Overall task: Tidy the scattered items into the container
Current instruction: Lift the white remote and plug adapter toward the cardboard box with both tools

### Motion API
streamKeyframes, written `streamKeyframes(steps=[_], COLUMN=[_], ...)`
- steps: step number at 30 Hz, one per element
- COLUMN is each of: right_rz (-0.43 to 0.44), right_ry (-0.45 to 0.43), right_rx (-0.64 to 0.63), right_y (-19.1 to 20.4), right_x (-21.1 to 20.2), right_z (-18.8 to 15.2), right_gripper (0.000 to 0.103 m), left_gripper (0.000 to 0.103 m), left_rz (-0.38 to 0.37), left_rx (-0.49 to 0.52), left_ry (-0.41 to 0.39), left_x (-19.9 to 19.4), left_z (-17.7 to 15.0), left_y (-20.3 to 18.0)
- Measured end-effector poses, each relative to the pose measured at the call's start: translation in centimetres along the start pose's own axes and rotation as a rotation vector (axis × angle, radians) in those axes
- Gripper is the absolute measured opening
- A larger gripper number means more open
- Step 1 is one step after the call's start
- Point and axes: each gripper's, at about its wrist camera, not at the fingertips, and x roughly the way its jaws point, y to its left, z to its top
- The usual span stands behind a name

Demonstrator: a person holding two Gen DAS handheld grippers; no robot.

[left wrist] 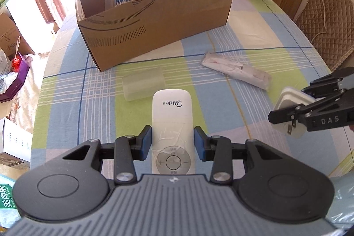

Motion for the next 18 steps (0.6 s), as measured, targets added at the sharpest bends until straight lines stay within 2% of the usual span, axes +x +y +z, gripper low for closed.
streamKeyframes(steps=[10, 18], right_rz=[-0.022, -0.034], right_ry=[-0.017, -0.025], right_rx=[0.055, 0.069], right_y=[-0.4, -0.3], right_x=[-1.2, -1.6], right_z=[-0.1, 0.9], right_gripper=[0.036, 0.036], left_gripper=[0.035, 0.035], left_rz=[-0.005, -0.016], left_rx=[-0.015, -0.002], left_ry=[0.020, 0.011], left_x=[-1.2, -1.4], left_z=[0.0, 1.6], left_y=[0.1, 0.9])
